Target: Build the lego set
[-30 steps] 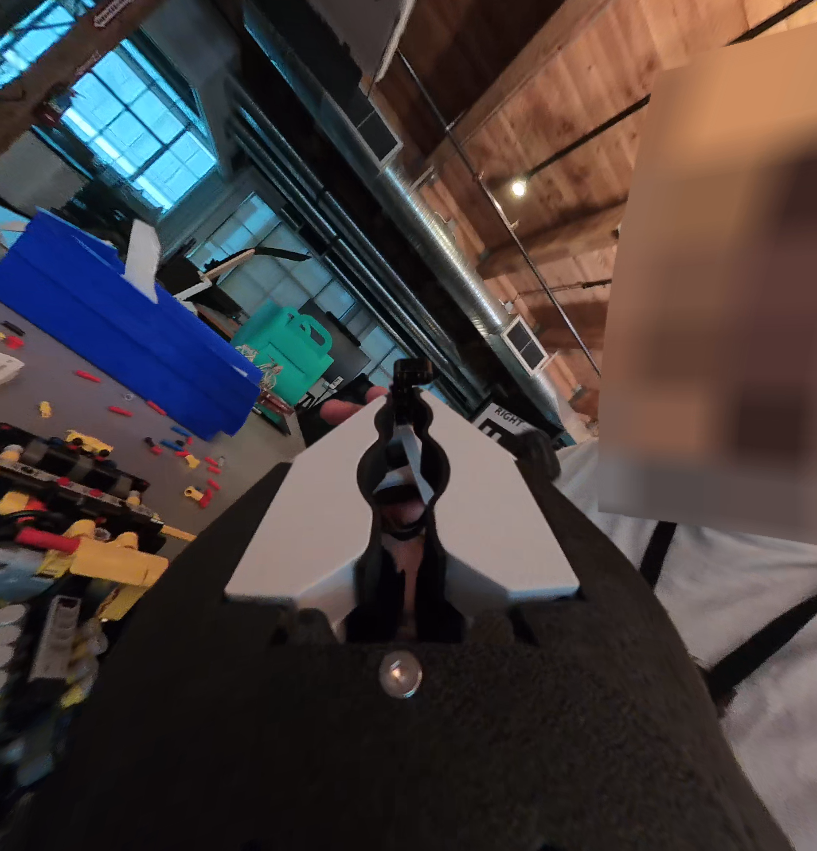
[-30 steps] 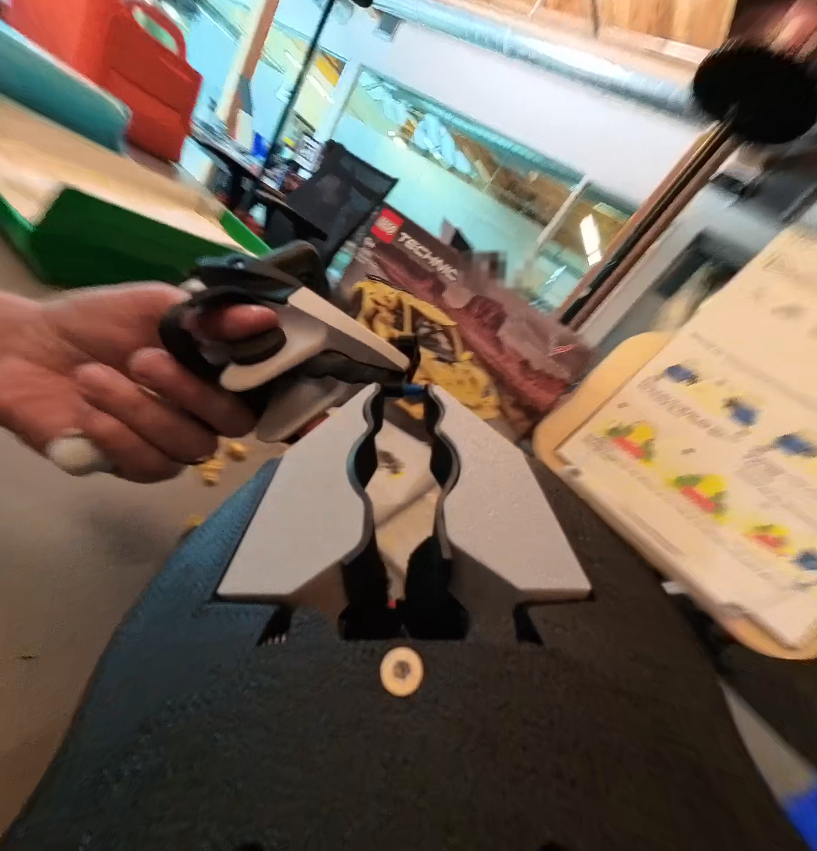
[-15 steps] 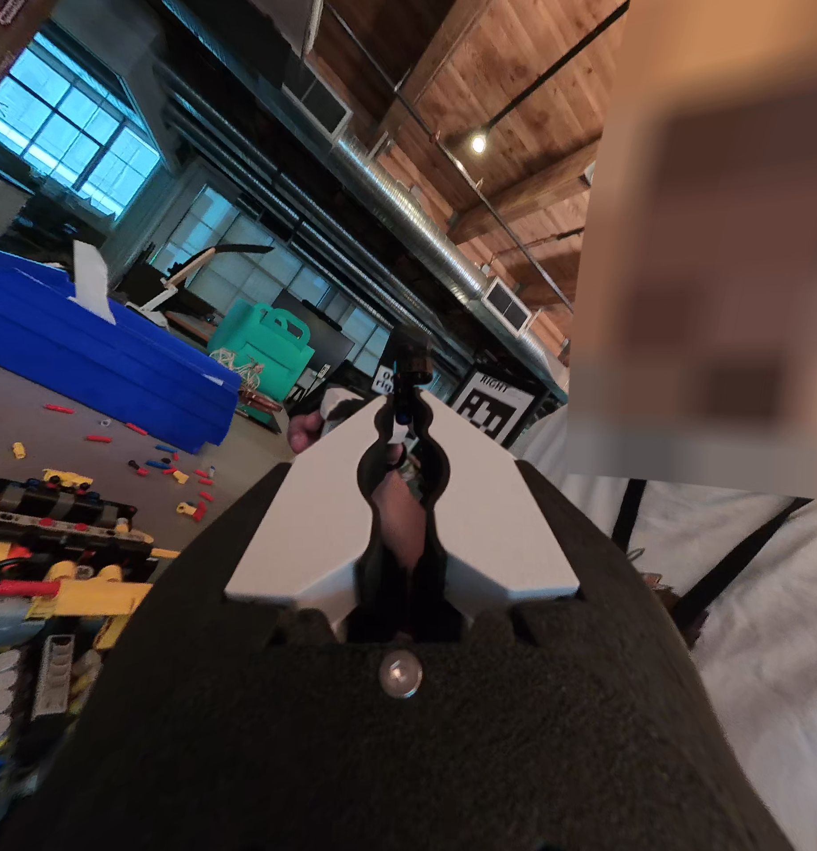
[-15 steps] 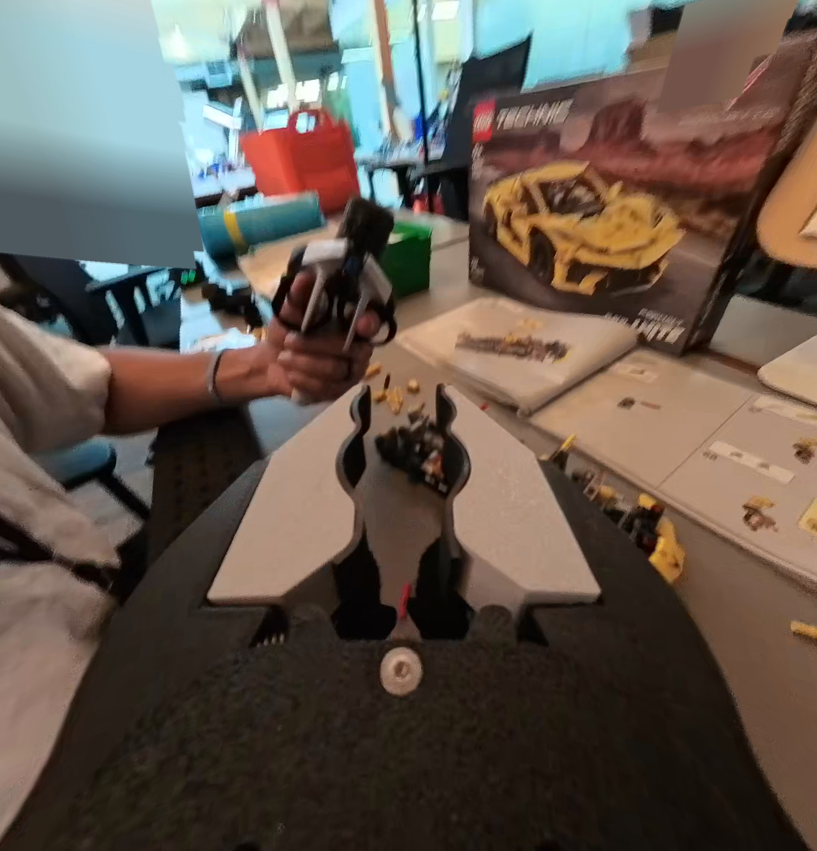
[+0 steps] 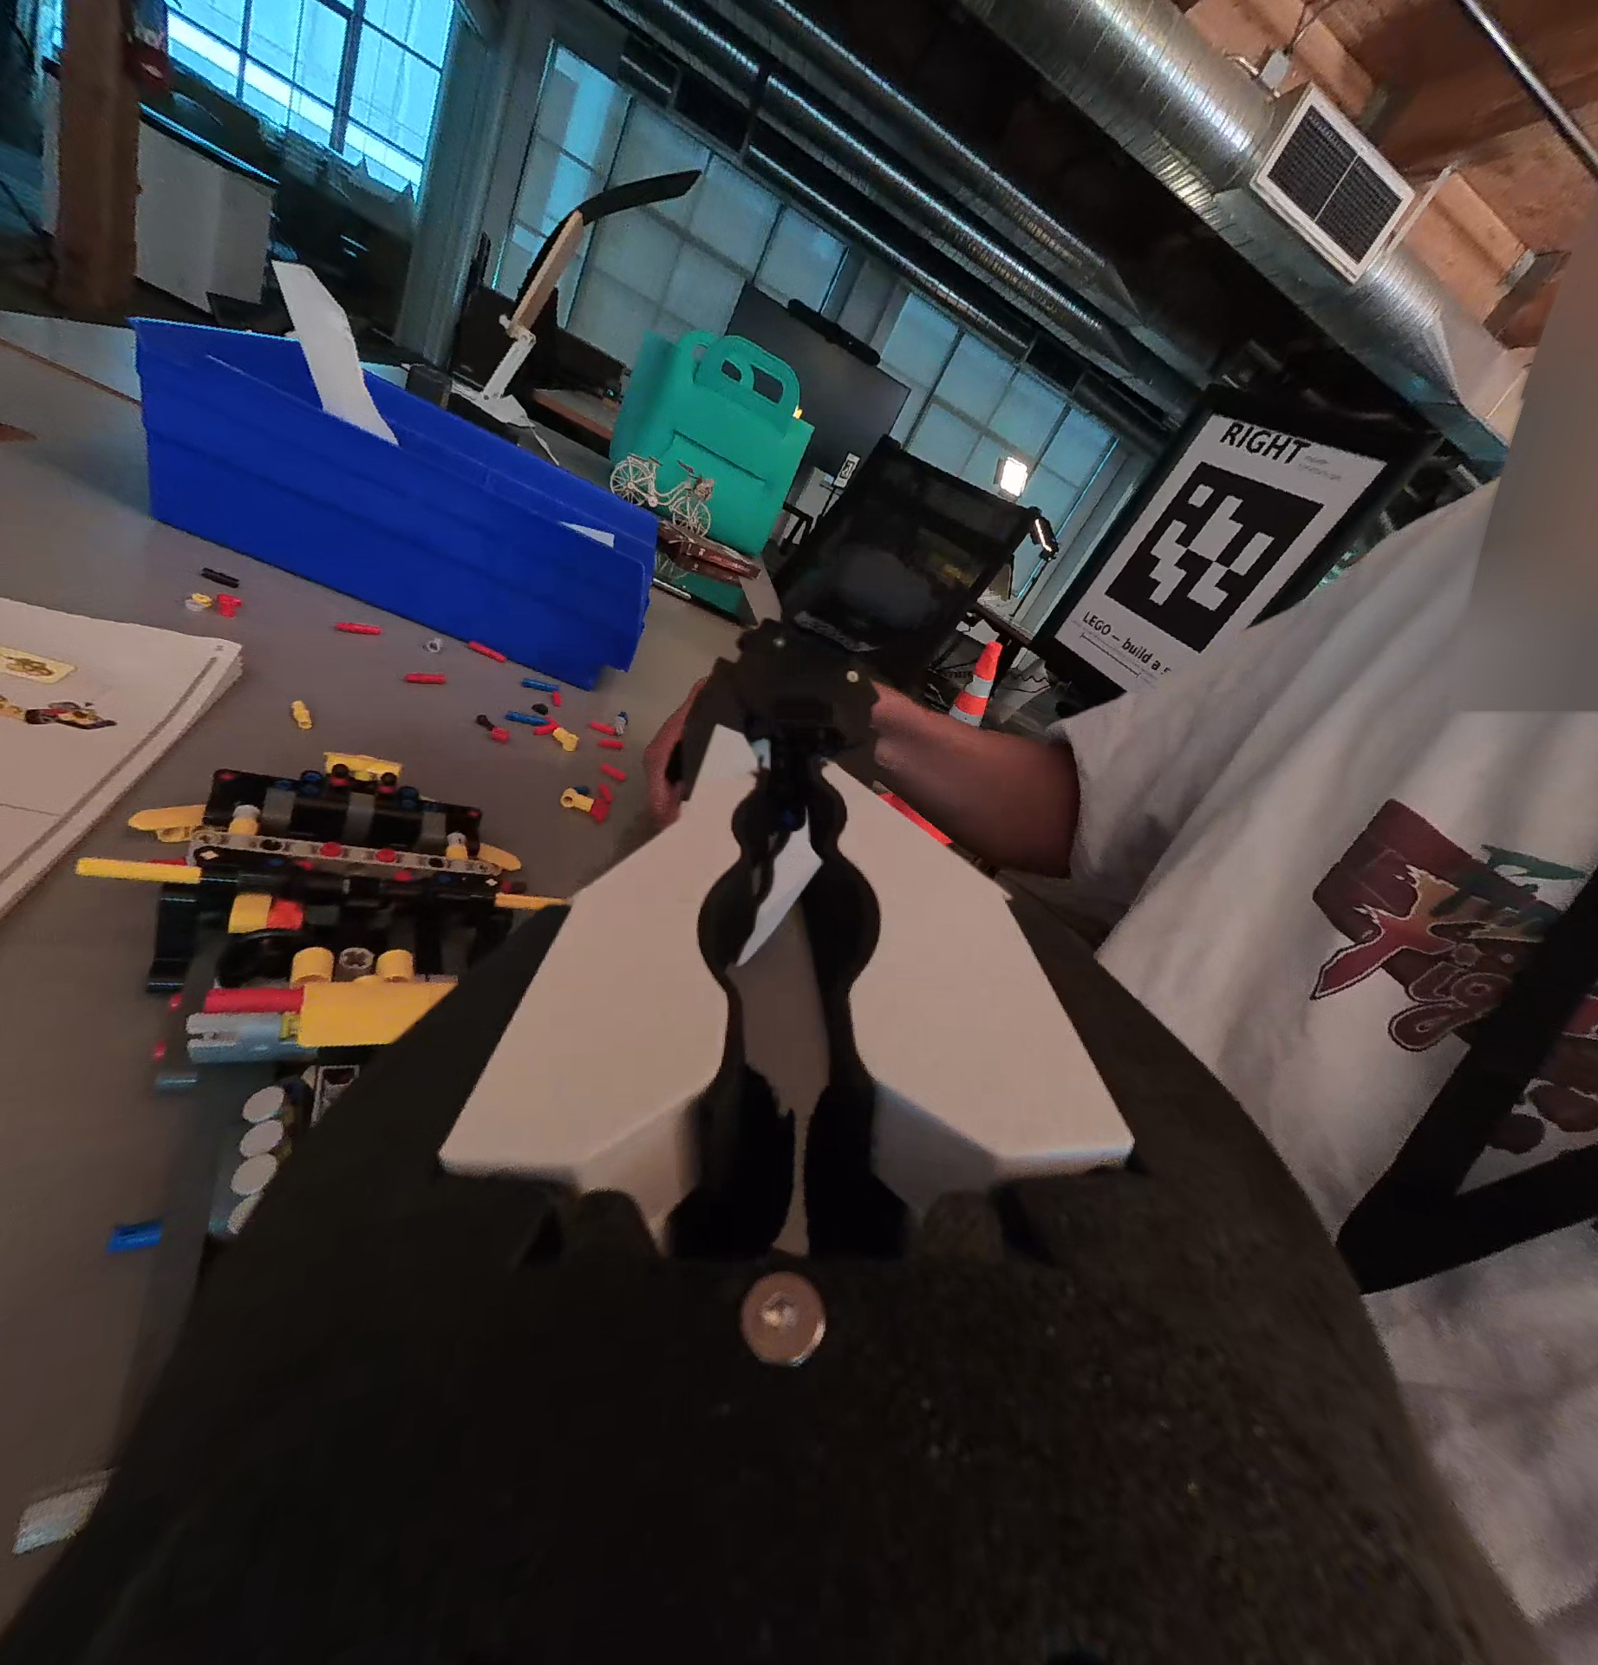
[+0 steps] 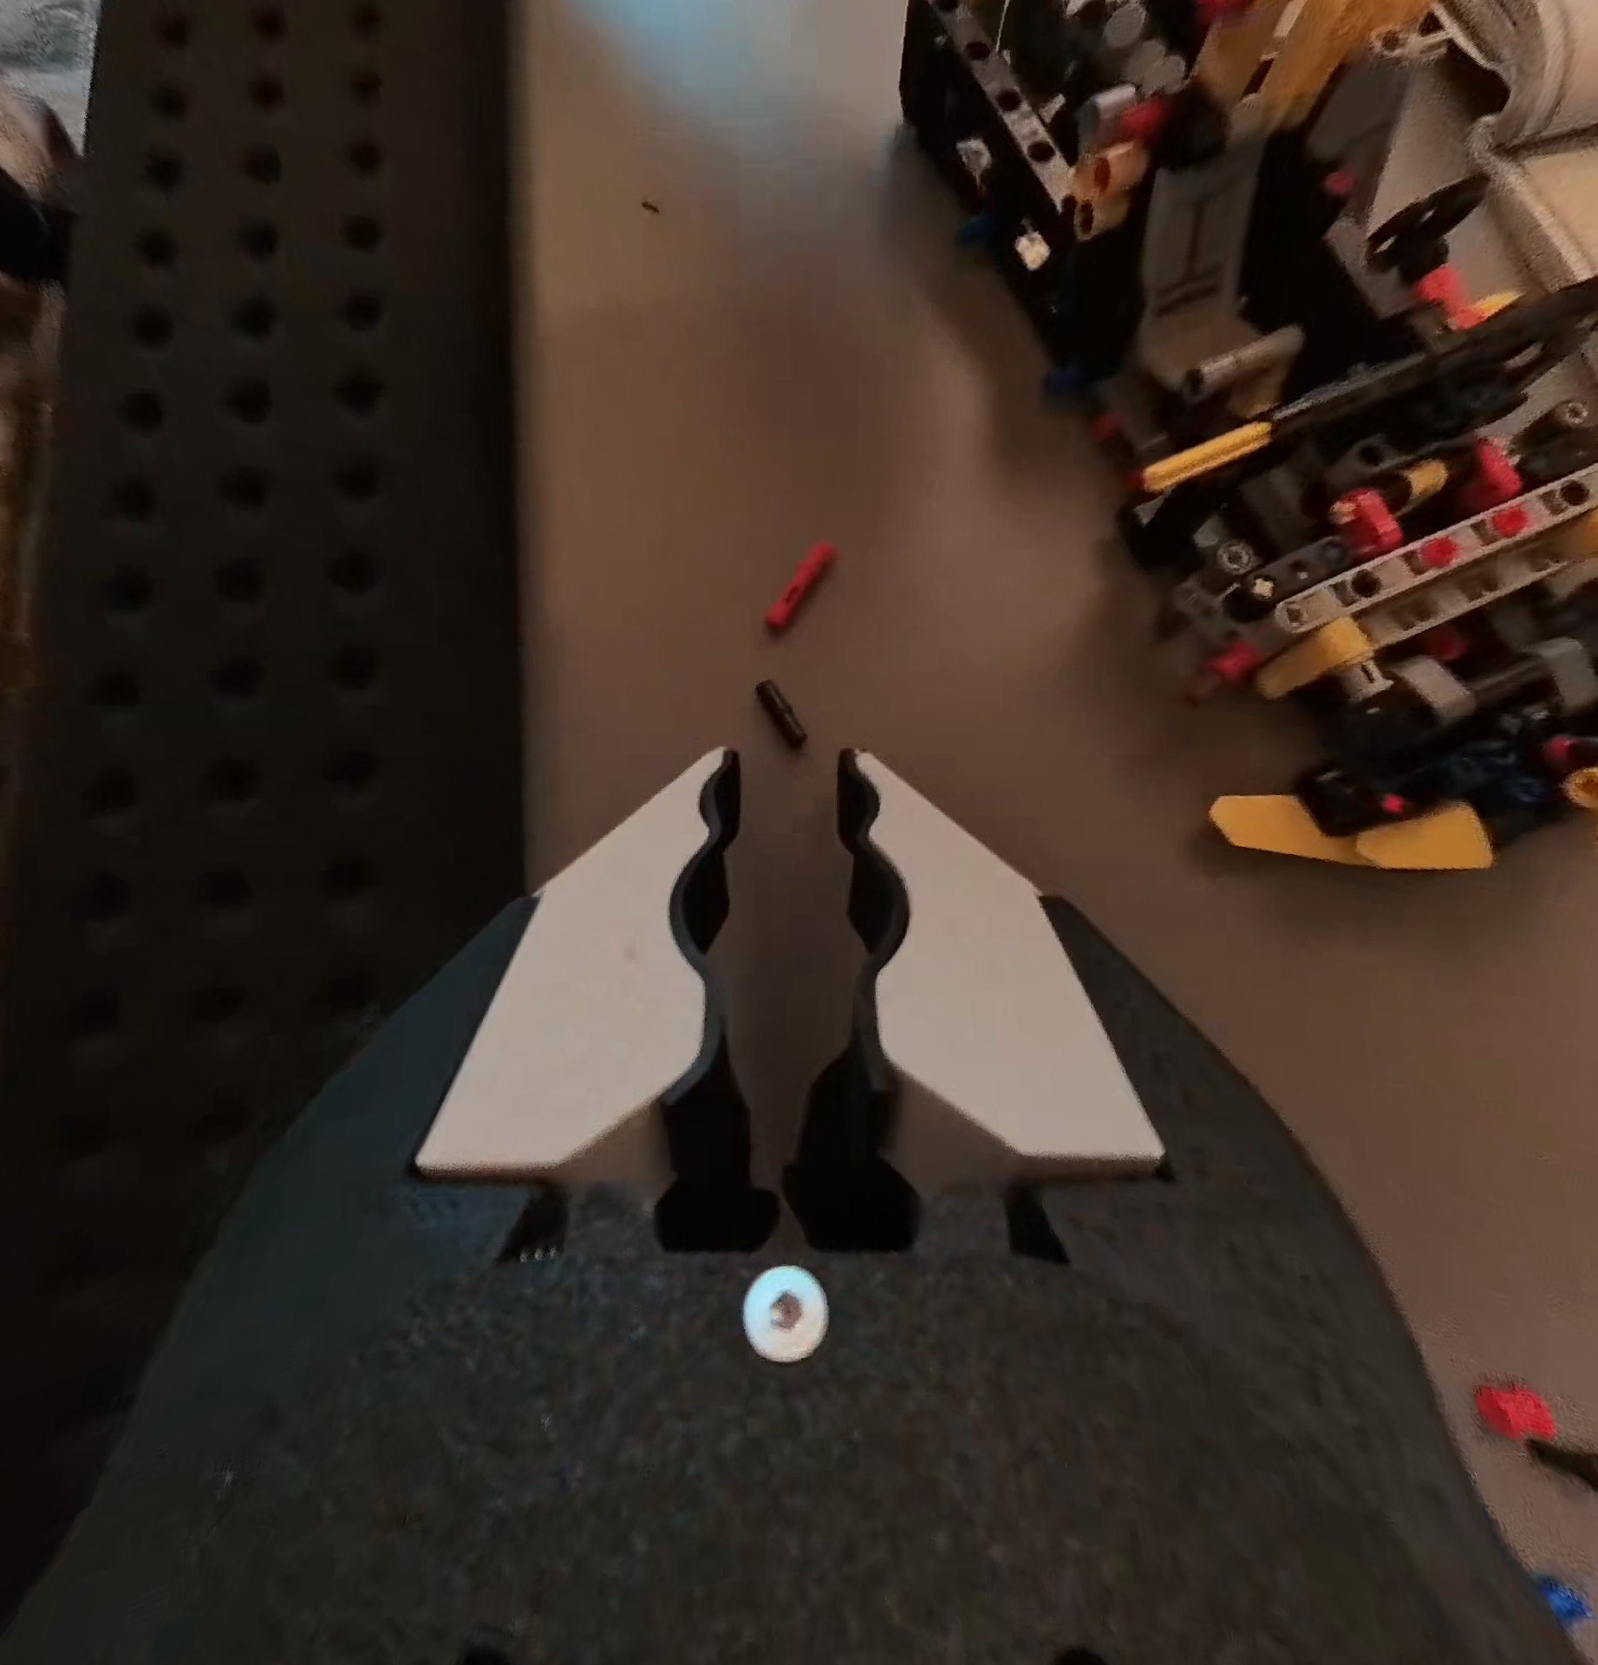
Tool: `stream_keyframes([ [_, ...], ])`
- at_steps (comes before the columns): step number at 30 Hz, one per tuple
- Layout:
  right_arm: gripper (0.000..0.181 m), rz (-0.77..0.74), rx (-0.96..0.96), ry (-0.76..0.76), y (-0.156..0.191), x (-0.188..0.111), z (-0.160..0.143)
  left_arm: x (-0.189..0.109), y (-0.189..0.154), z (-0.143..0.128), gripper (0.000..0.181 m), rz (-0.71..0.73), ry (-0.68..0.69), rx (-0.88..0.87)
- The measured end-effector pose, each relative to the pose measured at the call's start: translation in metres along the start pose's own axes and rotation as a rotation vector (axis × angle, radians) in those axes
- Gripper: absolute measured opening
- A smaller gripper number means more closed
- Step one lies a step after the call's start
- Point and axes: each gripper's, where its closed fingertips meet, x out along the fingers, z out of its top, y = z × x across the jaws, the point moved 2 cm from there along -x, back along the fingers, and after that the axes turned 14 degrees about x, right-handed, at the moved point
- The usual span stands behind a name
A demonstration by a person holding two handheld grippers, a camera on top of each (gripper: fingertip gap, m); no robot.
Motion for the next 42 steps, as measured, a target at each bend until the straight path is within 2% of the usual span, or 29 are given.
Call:
stream_keyframes([
  [5, 0.018, 0.058, -0.051, 0.010, 0.002, 0.008, 0.002, -0.001, -0.002, 0.002, 0.007, -0.014, -0.009, 0.000],
  [10, 0.005, 0.048, -0.091, -0.009, 0.000, 0.011, 0.005, 0.001, -0.005, 0.002, 0.007, -0.024, -0.005, 0.004],
  [14, 0.004, -0.024, -0.068, 0.118, -0.005, -0.005, 0.005, 0.002, -0.007, 0.002, 0.007, -0.028, -0.004, 0.006],
  [16, 0.004, -0.120, 0.011, 0.293, -0.015, -0.029, 0.000, 0.002, -0.007, 0.002, 0.007, -0.029, -0.008, 0.002],
  [19, 0.003, -0.214, 0.235, 0.698, -0.018, -0.074, -0.037, 0.002, -0.007, 0.004, 0.007, -0.029, -0.012, 0.003],
  [21, 0.003, -0.309, 0.293, 0.908, -0.026, -0.099, -0.061, 0.002, -0.009, 0.006, 0.007, -0.032, -0.017, 0.009],
  [27, 0.004, -0.386, 0.371, 1.282, -0.032, -0.128, -0.107, 0.002, -0.012, 0.009, 0.007, -0.030, -0.027, 0.022],
  [35, 0.003, -0.446, 0.433, 1.426, -0.044, -0.138, -0.122, 0.002, -0.014, 0.011, 0.007, -0.035, -0.031, 0.029],
  [42, 0.003, -0.428, 0.421, 1.418, -0.048, -0.136, -0.123, 0.003, -0.015, 0.011, 0.007, -0.038, -0.030, 0.032],
])
